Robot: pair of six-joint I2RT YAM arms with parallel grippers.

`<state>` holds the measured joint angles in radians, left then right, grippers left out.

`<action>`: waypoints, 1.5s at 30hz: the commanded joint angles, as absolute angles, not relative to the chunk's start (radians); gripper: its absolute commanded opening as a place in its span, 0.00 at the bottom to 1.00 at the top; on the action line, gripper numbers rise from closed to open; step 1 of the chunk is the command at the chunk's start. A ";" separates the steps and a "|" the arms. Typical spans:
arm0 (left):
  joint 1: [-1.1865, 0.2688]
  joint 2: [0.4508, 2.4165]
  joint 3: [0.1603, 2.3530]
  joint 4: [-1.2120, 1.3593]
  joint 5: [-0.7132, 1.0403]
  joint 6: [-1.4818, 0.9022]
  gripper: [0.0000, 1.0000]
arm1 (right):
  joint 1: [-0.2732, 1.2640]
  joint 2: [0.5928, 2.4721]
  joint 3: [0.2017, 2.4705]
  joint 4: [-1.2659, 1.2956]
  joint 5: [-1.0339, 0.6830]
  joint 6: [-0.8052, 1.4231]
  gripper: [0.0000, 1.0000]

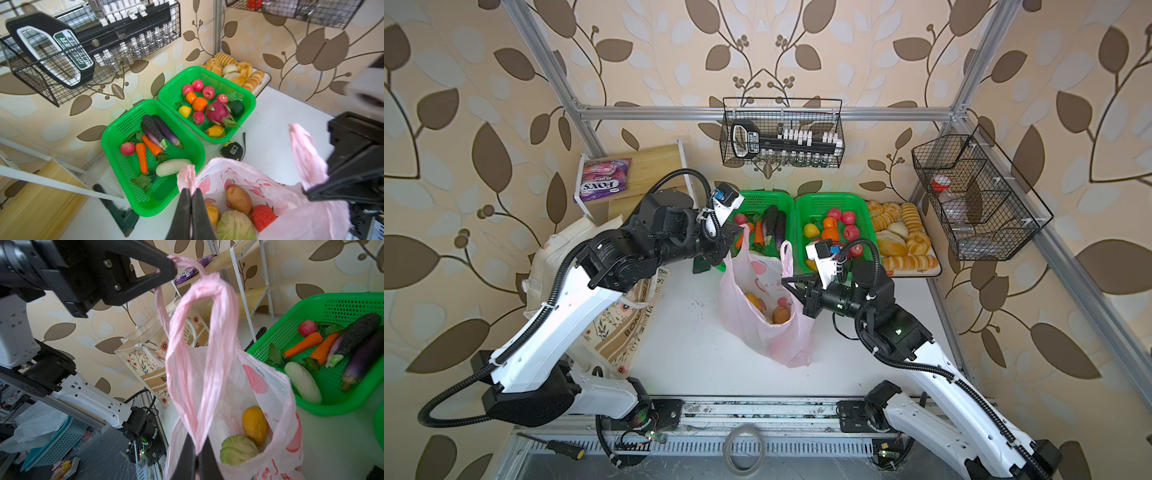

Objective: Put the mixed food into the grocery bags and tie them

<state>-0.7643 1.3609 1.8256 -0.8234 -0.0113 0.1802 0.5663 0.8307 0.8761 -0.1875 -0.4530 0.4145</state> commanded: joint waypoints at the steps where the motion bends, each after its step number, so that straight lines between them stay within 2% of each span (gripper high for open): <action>1: -0.761 1.279 1.849 -0.787 0.156 0.184 0.00 | 0.555 0.836 0.915 -0.186 -0.468 0.411 0.00; 10: -0.762 1.329 2.084 -1.021 0.438 0.169 0.00 | 0.521 0.858 0.996 -0.215 -0.567 0.432 0.01; 21: -0.773 1.388 2.023 -1.027 0.590 0.180 0.00 | 0.570 1.011 1.092 -0.282 -0.566 0.355 0.03; 27: -0.776 1.430 1.972 -1.060 0.678 0.231 0.00 | 0.589 1.079 1.091 -0.253 -0.660 0.318 0.05; 34: -0.778 1.480 1.932 -1.015 0.710 0.255 0.00 | 0.609 1.121 1.076 -0.249 -0.790 0.269 0.08; 43: -0.778 1.499 1.886 -0.893 0.588 0.205 0.00 | 0.610 1.094 1.025 -0.218 -0.834 0.259 0.13; 45: -0.778 1.497 1.865 -0.861 0.592 0.188 0.00 | 0.605 1.086 1.003 -0.193 -0.844 0.272 0.17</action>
